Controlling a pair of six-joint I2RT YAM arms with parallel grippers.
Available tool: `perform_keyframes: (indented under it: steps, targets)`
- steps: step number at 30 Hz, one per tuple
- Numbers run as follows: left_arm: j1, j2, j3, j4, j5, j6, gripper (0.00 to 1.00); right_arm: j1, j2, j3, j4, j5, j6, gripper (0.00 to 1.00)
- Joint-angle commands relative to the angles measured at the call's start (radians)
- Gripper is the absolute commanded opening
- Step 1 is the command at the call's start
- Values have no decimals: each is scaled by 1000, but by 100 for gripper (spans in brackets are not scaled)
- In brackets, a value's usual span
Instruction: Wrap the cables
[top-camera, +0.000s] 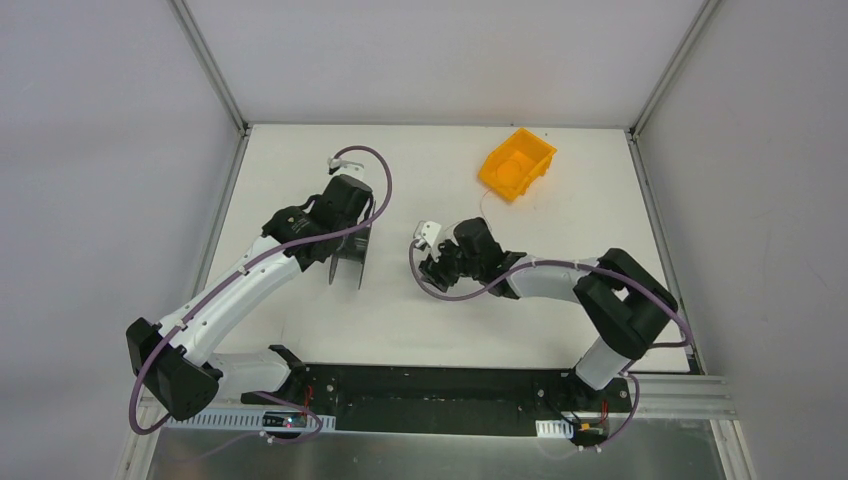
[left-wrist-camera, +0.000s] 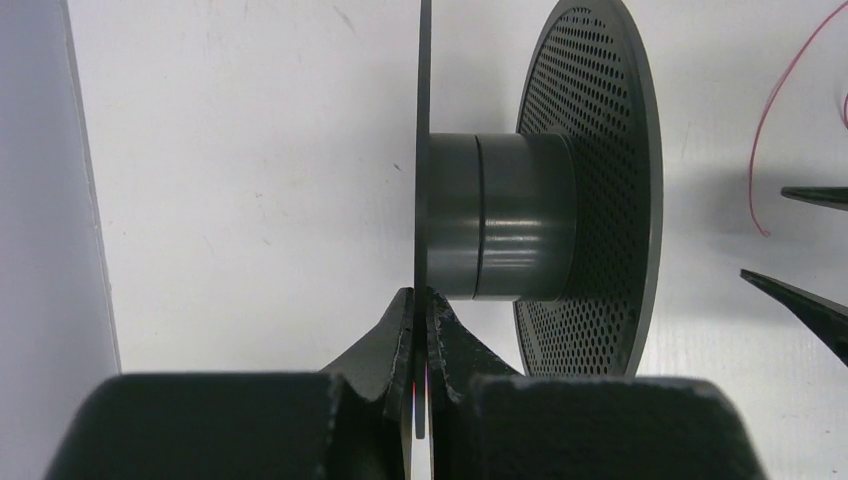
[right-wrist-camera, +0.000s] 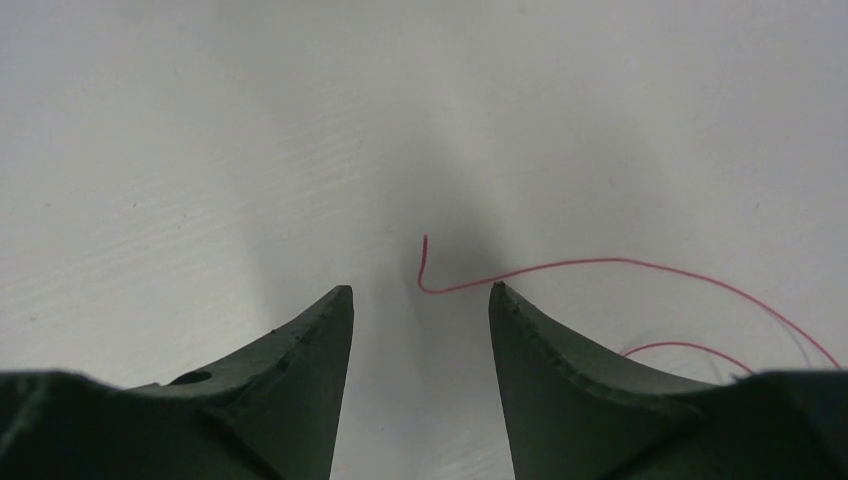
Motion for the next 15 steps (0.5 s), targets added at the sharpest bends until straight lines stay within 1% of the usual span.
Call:
perform_keyframes:
  steps: [1,4,5,8,9,11,13,15]
  targets:
    - [15,-13,3,29,23,-25,0,21,47,-16,250,40,-21,55]
    - [17,-12,3,31,32,-27,0,29,90,-29,331,118,-23,53]
    - [17,-11,4,32,32,-25,0,30,100,-34,349,136,-22,49]
    - [17,-14,3,35,42,-20,0,38,97,-77,444,191,-26,17]
    - [17,-15,2,40,57,-13,0,41,81,-97,479,210,-28,10]
    - [17,-22,-5,56,101,3,0,46,16,-130,484,239,-32,0]
    - [17,-27,-13,74,172,33,0,46,-78,-149,430,250,-44,0]
    - [15,-18,-23,98,280,62,2,45,-186,-152,334,270,-67,0]
